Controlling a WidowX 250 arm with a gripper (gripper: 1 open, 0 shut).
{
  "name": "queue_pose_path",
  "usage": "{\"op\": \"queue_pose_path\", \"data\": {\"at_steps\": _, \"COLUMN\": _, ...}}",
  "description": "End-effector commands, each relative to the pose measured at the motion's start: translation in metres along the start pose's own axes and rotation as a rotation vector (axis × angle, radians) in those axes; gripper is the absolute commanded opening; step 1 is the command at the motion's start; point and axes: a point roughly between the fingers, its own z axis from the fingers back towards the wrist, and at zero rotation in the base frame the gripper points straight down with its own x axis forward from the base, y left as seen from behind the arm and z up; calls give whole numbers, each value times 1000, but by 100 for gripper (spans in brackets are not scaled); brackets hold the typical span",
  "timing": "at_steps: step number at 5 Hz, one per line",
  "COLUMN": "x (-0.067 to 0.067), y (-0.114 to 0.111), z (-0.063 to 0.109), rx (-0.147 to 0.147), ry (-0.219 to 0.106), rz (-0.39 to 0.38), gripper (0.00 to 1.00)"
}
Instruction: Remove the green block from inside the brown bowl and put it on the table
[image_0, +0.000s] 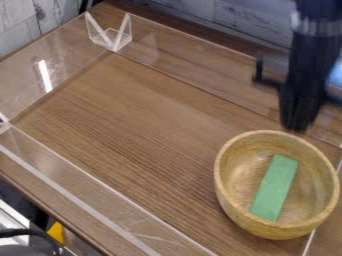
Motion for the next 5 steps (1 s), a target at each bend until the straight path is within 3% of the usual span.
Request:
{"op": "queue_pose_path", "data": {"at_steps": 1, "x": -3, "y": 0, "z": 59, "rx": -38, "ry": -93, "rz": 75, "gripper": 0}}
{"op": "queue_pose_path", "data": {"at_steps": 2, "x": -31, "y": 0, "z": 65, "rx": -39, "ry": -72, "rz": 69, "gripper": 100}}
{"op": "queue_pose_path", "data": {"at_steps": 3, "x": -57, "y": -9, "z": 54, "rx": -33, "ry": -34, "rz": 35, "gripper": 100}}
{"op": "queue_pose_path", "data": {"at_steps": 5, "x": -51, "y": -42, "z": 0, "rx": -1, "ry": -27, "rz": 121, "gripper": 100}}
